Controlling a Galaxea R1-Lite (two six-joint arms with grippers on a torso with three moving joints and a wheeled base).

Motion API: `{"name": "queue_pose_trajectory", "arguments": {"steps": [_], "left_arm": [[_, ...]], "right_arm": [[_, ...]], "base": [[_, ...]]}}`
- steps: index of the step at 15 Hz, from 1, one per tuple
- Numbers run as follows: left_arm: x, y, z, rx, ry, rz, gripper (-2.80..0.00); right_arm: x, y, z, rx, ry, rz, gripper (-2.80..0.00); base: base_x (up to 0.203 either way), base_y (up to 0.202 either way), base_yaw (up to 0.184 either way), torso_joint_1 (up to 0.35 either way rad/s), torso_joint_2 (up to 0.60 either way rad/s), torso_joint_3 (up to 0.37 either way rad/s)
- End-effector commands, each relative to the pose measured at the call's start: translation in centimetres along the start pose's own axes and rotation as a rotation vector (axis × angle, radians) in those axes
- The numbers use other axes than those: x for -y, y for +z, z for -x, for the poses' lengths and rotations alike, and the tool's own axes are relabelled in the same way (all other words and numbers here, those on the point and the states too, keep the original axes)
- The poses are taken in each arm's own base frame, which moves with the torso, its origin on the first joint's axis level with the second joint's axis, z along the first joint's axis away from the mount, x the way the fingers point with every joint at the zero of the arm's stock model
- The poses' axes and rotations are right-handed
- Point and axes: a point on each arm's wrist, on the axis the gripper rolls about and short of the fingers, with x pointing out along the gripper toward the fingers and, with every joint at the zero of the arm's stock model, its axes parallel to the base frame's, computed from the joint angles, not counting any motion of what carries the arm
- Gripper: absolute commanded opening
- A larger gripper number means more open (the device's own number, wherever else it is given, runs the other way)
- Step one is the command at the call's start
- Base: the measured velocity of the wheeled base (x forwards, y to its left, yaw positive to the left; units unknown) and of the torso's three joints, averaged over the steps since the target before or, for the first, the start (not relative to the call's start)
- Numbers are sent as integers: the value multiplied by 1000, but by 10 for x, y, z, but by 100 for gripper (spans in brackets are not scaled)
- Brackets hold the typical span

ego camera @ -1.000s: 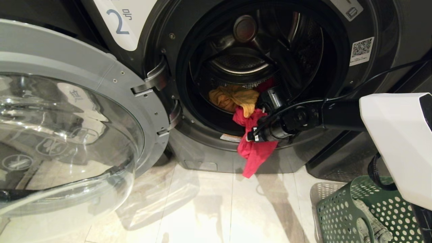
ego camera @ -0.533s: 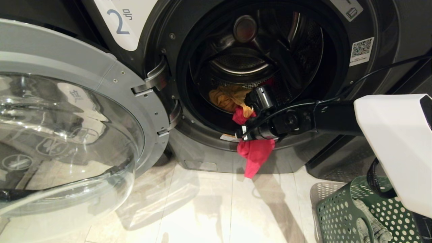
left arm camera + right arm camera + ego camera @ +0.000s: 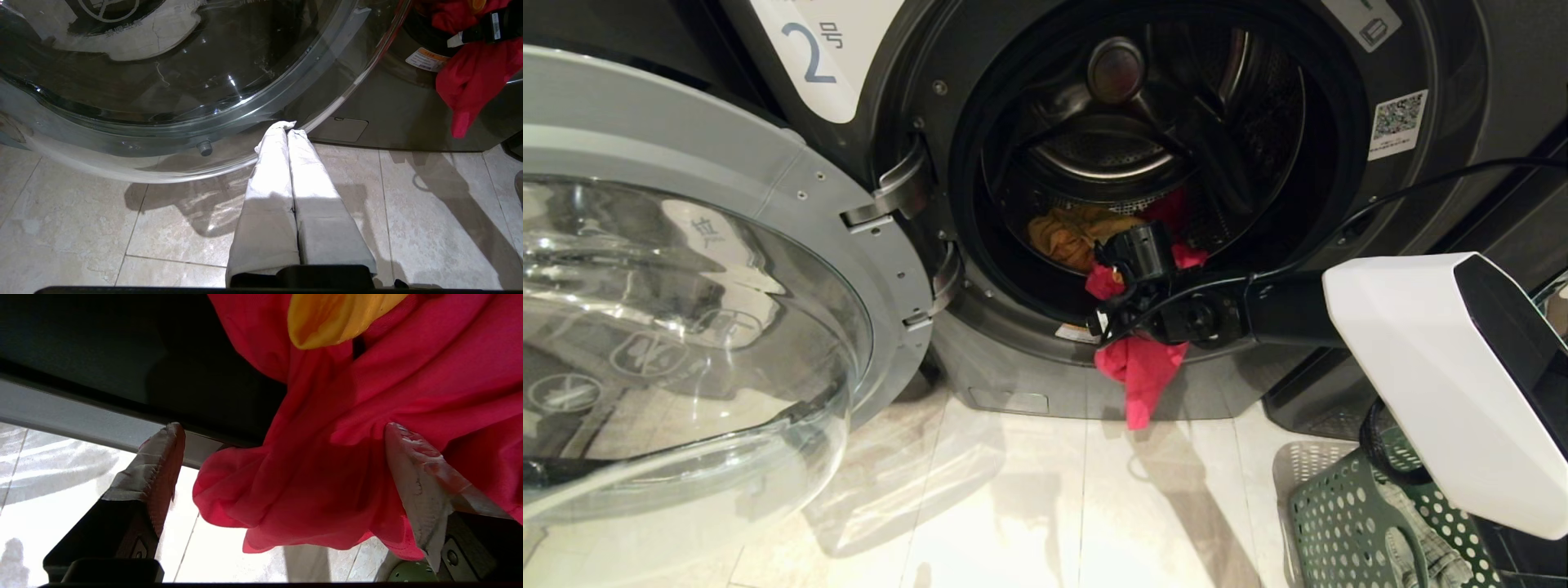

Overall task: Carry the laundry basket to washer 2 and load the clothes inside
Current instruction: Place the clothes into the washing machine

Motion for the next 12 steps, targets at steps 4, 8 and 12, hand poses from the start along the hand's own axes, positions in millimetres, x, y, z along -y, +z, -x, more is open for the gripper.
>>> {"name": "queue_pose_trajectory", "arguments": {"steps": [4, 8, 12], "left_arm": [[0, -11, -2, -39, 1, 0, -280], [0, -11, -2, -40, 1, 0, -280], [0, -11, -2, -39, 1, 0, -280]], "right_arm": [[19, 1, -7, -3, -40, -20, -280], [39, 1, -13, -10, -76, -39, -280], [48, 4, -13, -2, -90, -53, -280]], "base": [[0, 0, 0, 0, 0, 0], [0, 0, 0, 0, 0, 0], [0, 0, 0, 0, 0, 0]]}}
